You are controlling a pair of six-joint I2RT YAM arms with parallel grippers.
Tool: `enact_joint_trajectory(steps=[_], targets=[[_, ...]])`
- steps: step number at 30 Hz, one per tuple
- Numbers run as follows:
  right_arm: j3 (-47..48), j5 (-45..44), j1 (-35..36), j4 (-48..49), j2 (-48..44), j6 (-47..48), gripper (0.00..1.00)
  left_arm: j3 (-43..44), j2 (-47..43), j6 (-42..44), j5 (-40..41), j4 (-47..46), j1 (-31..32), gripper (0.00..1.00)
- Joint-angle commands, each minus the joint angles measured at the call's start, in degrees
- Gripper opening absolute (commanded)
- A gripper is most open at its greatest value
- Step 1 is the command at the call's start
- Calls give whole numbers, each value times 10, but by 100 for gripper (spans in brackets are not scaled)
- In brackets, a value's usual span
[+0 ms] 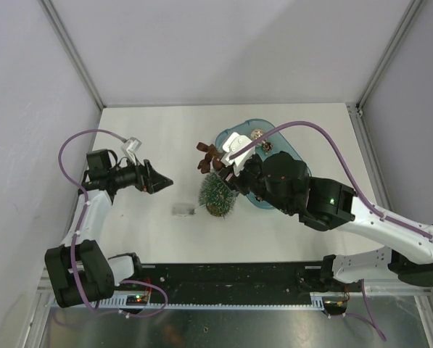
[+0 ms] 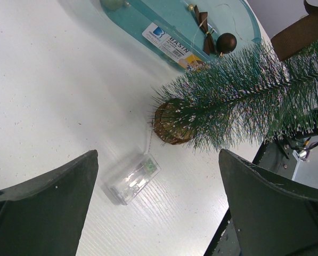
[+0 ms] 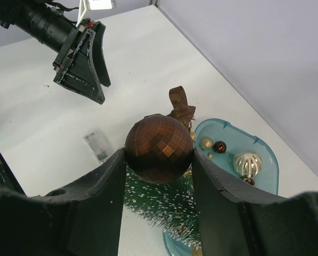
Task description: Decorate the small christmas tree
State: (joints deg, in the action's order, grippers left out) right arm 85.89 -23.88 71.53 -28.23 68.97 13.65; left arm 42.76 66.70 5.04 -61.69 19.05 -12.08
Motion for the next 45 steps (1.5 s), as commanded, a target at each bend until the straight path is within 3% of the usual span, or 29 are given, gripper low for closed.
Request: enact_joint_trajectory(steps=[1, 45], targets=[[19, 1, 3, 2, -1, 8, 21, 4, -1, 12, -13, -3, -7, 100], [-23, 76, -35, 61, 30, -13, 19, 2, 2, 15, -11, -3, -8, 100]])
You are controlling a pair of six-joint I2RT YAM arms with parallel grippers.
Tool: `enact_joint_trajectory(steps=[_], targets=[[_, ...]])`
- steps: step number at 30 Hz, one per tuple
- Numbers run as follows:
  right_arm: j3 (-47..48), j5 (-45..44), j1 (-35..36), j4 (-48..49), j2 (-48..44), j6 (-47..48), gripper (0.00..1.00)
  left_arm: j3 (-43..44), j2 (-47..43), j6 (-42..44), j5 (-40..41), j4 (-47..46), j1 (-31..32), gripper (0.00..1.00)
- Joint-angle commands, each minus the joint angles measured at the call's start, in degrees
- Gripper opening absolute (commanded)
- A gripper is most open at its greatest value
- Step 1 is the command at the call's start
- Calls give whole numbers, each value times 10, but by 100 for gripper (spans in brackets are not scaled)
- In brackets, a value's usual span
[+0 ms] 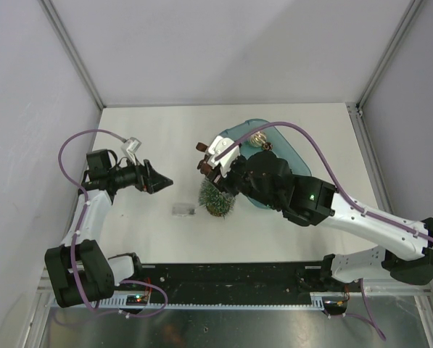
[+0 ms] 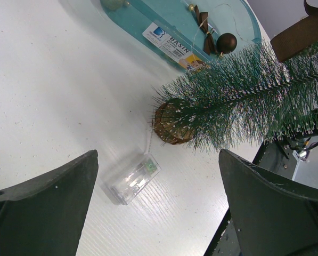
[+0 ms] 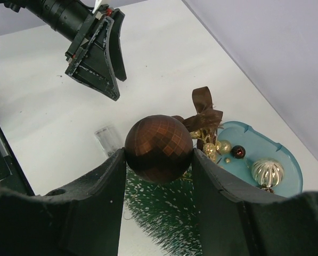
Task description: Decorate the small christmas tree
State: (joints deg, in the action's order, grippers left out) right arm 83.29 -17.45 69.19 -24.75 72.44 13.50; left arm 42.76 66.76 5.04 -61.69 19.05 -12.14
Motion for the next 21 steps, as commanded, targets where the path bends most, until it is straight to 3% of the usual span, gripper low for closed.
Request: enact_joint_trajectory(steps=[1, 12, 21], targets=[[4, 17, -16, 27, -6, -14, 19, 2, 2, 15, -11, -4, -7, 100], [10, 57, -56, 31, -12, -42, 21, 2, 3, 14, -13, -3, -7, 100], [4, 68, -61, 34, -24, -46, 40, 3, 6, 13, -12, -3, -7, 100]])
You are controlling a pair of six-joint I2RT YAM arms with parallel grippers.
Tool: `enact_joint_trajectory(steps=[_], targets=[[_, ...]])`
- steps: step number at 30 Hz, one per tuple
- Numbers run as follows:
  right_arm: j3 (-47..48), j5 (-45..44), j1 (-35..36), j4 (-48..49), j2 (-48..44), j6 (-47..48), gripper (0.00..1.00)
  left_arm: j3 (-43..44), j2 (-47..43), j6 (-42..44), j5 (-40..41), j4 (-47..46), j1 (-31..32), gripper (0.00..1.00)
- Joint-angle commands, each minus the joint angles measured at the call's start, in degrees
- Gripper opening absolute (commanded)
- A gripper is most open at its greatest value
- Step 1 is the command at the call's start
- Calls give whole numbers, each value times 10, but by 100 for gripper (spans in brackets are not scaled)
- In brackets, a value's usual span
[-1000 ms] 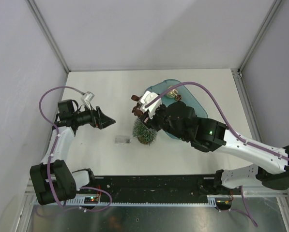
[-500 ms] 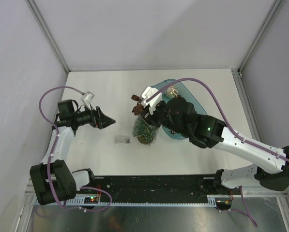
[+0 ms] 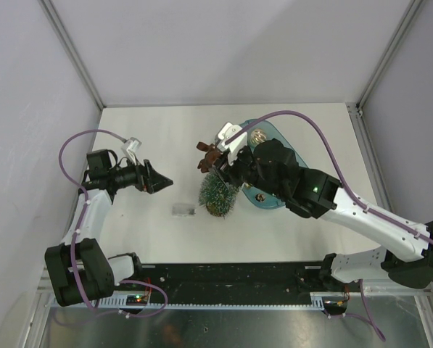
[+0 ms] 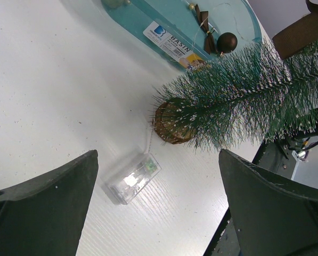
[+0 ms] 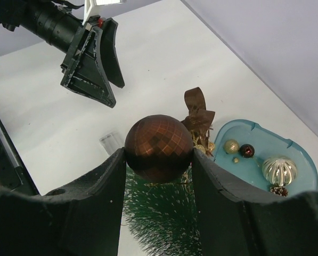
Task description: Decorate the small christmas tree
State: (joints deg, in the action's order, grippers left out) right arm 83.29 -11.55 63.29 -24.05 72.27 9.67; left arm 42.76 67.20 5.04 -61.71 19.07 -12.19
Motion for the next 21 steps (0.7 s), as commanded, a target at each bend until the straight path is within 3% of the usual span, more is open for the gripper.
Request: enact_joint_trajectory(steps=[1, 9, 21], targets=[[3, 10, -2, 26, -23, -8, 42, 3, 2, 12, -13, -4, -7, 100], [3, 14, -1, 26, -21, -8, 51, 4, -1, 11, -13, -4, -7, 100], [9, 19, 0, 23, -15, -7, 53, 2, -17, 12, -62, -1, -6, 100]])
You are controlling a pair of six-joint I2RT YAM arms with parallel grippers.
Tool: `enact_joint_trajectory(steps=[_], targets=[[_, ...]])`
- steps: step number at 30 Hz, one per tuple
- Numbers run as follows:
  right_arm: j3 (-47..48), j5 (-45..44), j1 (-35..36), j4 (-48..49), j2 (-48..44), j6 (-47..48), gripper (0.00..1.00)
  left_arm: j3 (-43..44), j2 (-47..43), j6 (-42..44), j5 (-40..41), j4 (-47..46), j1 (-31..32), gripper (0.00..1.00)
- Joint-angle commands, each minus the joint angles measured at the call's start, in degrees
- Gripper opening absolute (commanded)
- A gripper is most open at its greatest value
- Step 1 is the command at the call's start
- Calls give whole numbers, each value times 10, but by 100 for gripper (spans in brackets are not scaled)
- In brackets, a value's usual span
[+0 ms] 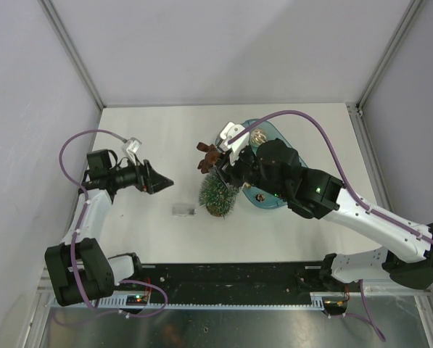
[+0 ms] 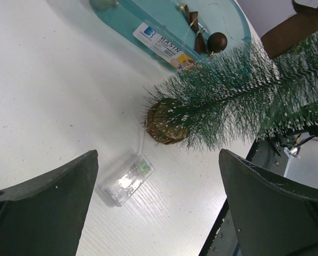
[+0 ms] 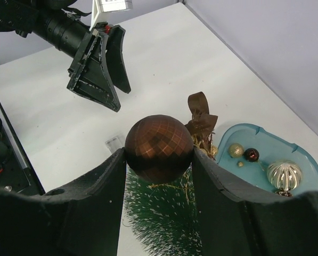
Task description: Decorate the small christmas tree
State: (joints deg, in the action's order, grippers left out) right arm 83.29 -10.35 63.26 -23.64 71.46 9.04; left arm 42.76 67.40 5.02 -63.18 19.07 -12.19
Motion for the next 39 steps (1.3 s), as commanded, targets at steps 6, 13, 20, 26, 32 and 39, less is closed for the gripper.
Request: enact_joint_trajectory(steps=[6, 13, 20, 26, 32, 39], targets=[[15, 11, -4, 24, -20, -7, 48, 10, -54, 45, -69, 18, 15, 100], [15, 36, -19, 38, -56, -36, 44, 21, -54, 50, -56, 23, 28, 100], [13, 48, -21, 32, -75, -56, 42, 16, -51, 52, -49, 24, 29, 100], [1, 58, -22, 31, -82, -67, 42, 16, -52, 52, -46, 25, 29, 100], [-13, 63, -27, 25, -87, -76, 41, 13, -49, 54, -44, 24, 29, 100], [-25, 50, -29, 11, -95, -78, 40, 9, -50, 57, -42, 24, 28, 100]])
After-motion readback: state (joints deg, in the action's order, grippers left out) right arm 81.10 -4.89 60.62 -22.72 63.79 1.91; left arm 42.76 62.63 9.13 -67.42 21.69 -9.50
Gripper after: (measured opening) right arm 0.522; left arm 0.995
